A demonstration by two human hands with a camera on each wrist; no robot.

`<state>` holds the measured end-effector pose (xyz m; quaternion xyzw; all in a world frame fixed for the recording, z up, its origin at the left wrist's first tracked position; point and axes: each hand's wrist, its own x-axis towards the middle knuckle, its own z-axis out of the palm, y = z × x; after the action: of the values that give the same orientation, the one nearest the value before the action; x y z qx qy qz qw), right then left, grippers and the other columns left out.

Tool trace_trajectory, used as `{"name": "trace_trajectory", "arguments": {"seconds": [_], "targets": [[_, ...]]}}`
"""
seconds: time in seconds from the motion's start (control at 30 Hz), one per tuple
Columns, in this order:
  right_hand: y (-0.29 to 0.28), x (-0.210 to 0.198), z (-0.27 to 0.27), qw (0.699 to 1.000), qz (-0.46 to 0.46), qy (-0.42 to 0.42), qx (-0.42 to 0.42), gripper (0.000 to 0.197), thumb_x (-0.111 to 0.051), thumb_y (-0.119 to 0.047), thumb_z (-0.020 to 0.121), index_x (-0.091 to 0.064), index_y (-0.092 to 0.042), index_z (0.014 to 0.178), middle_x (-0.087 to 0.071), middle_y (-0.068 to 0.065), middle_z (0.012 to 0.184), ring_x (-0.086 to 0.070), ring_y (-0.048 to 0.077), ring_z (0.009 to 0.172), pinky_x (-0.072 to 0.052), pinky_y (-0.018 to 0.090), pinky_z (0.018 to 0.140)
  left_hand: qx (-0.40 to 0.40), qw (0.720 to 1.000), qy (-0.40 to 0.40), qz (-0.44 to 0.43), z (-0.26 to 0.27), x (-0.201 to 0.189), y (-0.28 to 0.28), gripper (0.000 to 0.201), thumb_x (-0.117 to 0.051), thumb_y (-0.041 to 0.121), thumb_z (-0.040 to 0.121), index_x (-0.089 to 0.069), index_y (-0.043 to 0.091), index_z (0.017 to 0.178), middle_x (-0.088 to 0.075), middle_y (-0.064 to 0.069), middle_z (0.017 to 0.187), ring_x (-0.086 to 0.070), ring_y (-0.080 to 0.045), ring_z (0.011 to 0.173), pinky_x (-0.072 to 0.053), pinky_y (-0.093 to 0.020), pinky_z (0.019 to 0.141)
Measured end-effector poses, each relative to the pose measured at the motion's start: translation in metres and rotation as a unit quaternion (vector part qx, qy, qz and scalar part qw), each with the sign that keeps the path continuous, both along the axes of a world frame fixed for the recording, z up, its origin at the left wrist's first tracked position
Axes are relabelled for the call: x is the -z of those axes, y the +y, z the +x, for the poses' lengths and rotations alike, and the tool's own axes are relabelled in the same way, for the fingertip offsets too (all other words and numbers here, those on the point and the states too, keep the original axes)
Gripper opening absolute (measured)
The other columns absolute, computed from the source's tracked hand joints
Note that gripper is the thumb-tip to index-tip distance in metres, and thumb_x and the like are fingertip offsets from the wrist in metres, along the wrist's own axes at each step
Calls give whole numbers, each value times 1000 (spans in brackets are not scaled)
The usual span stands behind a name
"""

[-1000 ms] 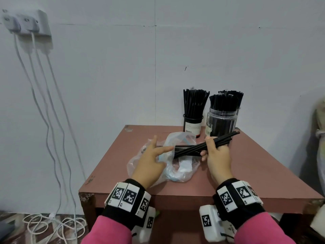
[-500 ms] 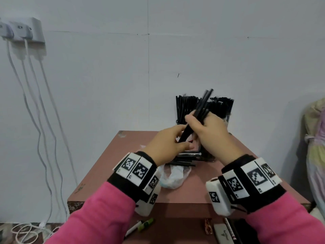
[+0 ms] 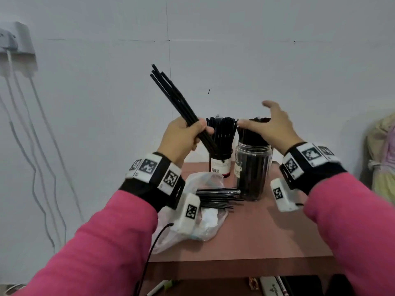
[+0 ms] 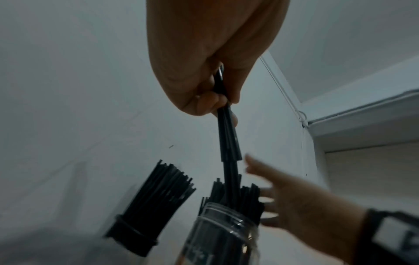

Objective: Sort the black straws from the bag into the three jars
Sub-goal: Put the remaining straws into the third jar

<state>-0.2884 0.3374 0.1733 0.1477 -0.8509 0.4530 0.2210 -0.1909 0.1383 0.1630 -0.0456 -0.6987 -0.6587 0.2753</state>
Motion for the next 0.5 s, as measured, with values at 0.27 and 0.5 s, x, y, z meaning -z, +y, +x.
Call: {"name": "trace_trajectory", "arguments": {"seconds": [0.27, 0.5], "targets": [[-5, 14, -35, 999, 42, -19, -23, 40, -71, -54, 76, -71, -31, 108, -67, -9, 117, -59, 13, 111, -45, 34, 97, 19, 1000, 2, 22, -52, -26, 25, 10, -53, 7, 95, -57, 8, 87, -71, -11, 85, -48, -8, 48, -46, -19, 49], [-6, 21, -39, 998, -29, -12, -48, 24, -67, -47, 82, -75, -26, 89, -73, -8, 89, -64, 9, 90, -49, 37, 92, -19, 998, -21, 49, -87, -16, 44, 11, -54, 9, 95, -57, 3, 87, -71, -13, 85, -49, -9, 48, -48, -21, 52]]}}
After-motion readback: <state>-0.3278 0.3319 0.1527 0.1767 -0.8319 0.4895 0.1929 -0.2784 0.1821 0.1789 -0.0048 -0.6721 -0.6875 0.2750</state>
